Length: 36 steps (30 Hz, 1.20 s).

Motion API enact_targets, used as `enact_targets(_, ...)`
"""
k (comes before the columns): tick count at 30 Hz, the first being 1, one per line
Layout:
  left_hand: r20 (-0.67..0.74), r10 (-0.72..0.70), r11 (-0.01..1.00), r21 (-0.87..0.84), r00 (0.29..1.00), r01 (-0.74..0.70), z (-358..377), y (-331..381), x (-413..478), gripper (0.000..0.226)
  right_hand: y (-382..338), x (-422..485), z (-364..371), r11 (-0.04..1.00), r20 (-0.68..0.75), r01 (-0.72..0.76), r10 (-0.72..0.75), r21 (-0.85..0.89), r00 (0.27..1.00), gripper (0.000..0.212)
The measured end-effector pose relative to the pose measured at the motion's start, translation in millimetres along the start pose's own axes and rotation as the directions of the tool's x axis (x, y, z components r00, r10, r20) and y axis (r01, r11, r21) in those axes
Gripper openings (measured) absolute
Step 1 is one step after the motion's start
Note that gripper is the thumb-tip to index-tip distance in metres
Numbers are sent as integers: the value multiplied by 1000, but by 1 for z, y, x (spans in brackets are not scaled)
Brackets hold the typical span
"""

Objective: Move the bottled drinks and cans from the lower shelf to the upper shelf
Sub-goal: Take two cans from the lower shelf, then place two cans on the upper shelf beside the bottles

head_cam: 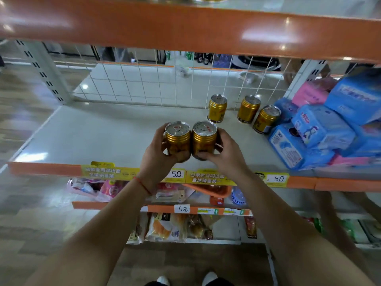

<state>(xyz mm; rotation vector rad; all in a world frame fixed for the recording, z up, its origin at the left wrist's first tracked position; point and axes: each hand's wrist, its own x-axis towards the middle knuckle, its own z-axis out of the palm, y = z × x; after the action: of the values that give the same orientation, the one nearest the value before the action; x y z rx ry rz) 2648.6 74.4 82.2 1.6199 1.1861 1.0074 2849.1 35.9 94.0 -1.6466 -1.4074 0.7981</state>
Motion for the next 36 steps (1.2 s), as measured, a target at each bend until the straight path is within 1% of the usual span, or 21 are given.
enact_targets(6, 8, 33, 999, 13, 999, -33, -14, 39, -30, 84, -46, -41, -27, 999, 37, 16, -14, -42, 999, 77)
enact_targets(9, 40, 80, 996, 38, 996, -81, -25, 75, -52, 85, -74, -67, -46, 998, 46, 50, -48, -39, 998, 70)
enact_targets(12, 46, 143, 990, 10, 989, -144, -38, 113, -77, 84, -106, -97, -69, 997, 38, 80, -79, -15, 996, 66)
enact_targets(16, 106, 257, 966, -57, 961, -252, -52, 165, -112, 82, -152, -144, -101, 983, 13, 182, -181, -28, 983, 66)
enact_targets(20, 99, 332, 941, -102, 938, -323, -64, 208, -130, 85, -186, -173, -129, 949, -48, 314, -312, 27, 949, 69)
enact_targets(22, 96, 375, 925, -110, 922, -364, -68, 230, -129, 88, -201, -177, -144, 924, -63, 382, -381, 7, 923, 80)
enact_targets(23, 101, 398, 914, -123, 912, -385, -69, 242, -126, 89, -209, -176, -152, 912, -71, 409, -409, -9, 910, 83)
enact_targets(25, 118, 459, 883, -170, 880, -438, -66, 267, -114, 85, -224, -171, -171, 890, -92, 455, -455, -16, 886, 82)
enact_targets(28, 133, 531, 839, -221, 837, -497, -57, 305, -85, 79, -247, -151, -200, 873, -136, 487, -479, 35, 867, 61)
enact_targets(30, 124, 557, 825, -196, 821, -530, -47, 329, -60, 73, -263, -131, -219, 866, -157, 499, -490, 28, 858, 59)
enact_targets(32, 96, 561, 824, -158, 822, -544, -35, 350, -32, 66, -273, -104, -239, 869, -183, 495, -486, 2, 854, 55)
enact_targets(36, -15, 540, 840, -50, 842, -540, -6, 376, 33, 56, -276, -32, -279, 909, -207, 416, -406, 6, 890, 53)
